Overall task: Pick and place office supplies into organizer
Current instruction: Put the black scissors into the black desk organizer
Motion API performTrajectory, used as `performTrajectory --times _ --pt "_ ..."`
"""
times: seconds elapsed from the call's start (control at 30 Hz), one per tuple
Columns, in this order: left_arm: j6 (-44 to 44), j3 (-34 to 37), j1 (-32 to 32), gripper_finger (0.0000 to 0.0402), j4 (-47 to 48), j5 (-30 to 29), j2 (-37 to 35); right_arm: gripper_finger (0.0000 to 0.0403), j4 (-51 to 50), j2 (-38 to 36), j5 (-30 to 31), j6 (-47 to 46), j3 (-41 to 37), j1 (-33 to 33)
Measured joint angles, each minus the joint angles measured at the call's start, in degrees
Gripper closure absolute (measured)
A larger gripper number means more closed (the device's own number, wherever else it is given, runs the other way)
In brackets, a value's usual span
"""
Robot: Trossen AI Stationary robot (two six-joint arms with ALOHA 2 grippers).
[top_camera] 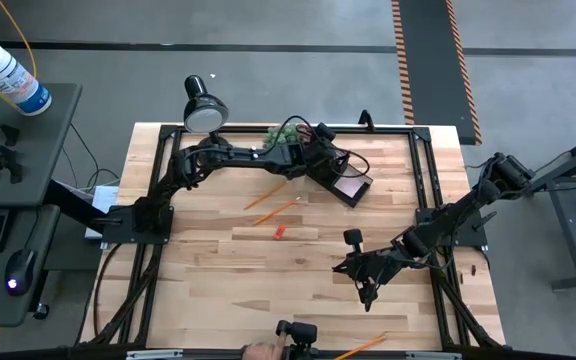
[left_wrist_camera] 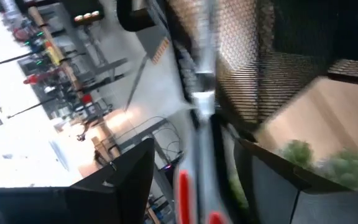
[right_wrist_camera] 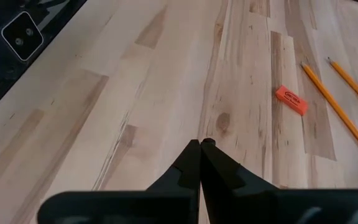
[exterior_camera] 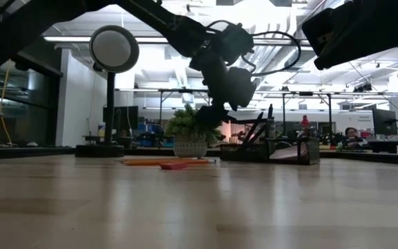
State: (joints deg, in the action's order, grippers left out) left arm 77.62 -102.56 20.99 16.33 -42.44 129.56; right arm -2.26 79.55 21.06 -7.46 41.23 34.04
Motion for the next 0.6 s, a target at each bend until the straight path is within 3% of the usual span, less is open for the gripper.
performTrajectory --times 0.33,0.6 --pt "3.7 0.0 0.0 0.0203 -1.3 0.4 0.0 0.0402 0.0 0.0 0.0 0.0 0.0 0.0" --pt "4.6 0.0 0.0 0.0315 -1.4 0.9 0.0 0.0402 0.0 0.0 0.0 0.0 0.0 0.0"
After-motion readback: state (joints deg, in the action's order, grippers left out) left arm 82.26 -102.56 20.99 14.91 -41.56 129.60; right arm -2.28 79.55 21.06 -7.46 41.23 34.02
